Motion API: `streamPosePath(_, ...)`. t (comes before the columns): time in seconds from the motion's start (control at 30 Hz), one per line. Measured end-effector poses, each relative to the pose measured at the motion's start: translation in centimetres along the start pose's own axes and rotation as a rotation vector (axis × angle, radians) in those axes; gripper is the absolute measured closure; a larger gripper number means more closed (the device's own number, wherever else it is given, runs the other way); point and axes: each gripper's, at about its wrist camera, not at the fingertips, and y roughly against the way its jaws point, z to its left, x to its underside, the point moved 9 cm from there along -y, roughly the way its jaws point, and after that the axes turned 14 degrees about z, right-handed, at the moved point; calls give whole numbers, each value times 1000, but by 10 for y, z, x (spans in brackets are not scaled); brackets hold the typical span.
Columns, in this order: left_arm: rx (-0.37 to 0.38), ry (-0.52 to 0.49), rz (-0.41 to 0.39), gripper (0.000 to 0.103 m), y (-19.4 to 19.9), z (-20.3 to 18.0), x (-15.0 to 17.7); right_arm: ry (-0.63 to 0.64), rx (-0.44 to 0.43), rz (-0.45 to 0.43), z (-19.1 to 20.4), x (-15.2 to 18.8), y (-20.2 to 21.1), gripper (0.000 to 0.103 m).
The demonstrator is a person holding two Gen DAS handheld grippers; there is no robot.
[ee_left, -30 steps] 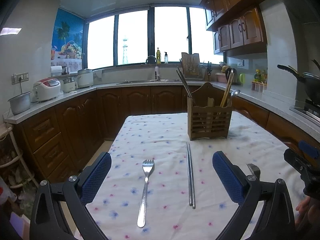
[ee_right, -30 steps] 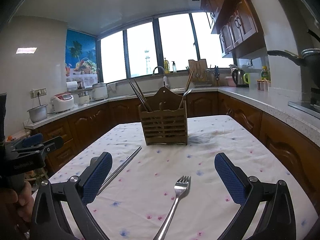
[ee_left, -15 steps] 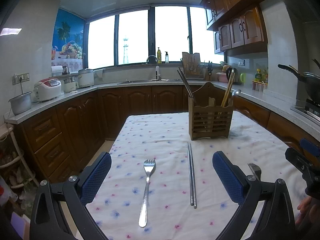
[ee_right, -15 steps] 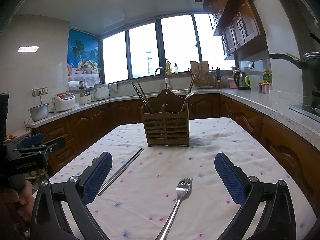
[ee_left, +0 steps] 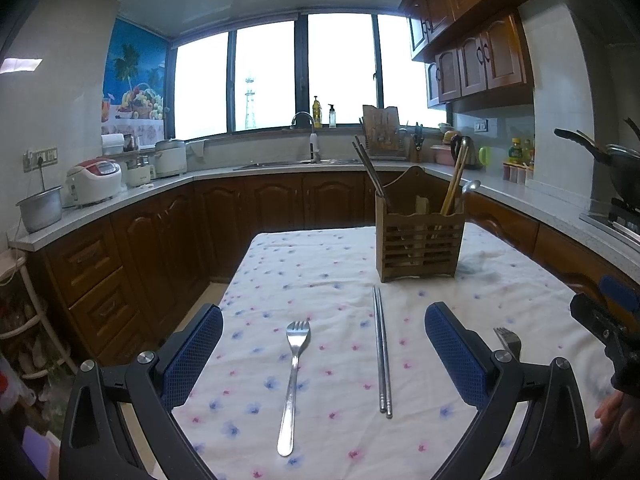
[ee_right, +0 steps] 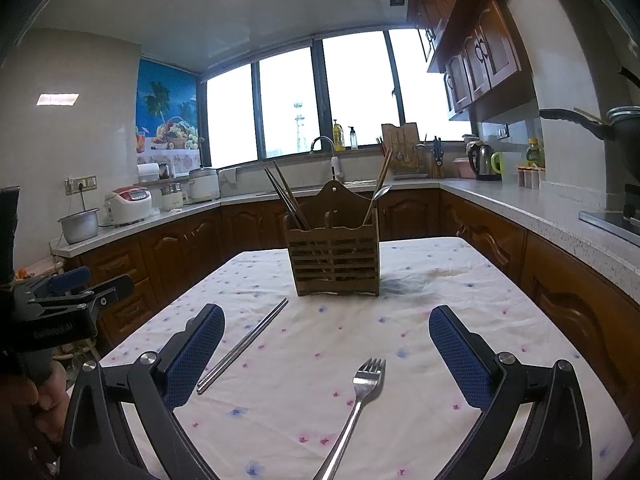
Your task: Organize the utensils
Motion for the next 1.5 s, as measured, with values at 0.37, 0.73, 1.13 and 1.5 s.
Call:
streamPosePath(0.37, 2, -2, -6, 1, 2, -1, -1, 4, -8, -10, 2, -4, 2, 0)
streamPosePath(0.73, 4, -6, -4, 1, 2, -3, -3, 1, -13, -13, 0, -4, 4, 0)
streamPosePath(1.13, 9, -16, -7, 1, 4, -10, -2, -6, -18, -20, -1, -5, 7, 0)
streamPosePath(1.5, 10, -24, -7, 1, 5, -17, -1, -17, -19, -21, -5, -5, 9, 0)
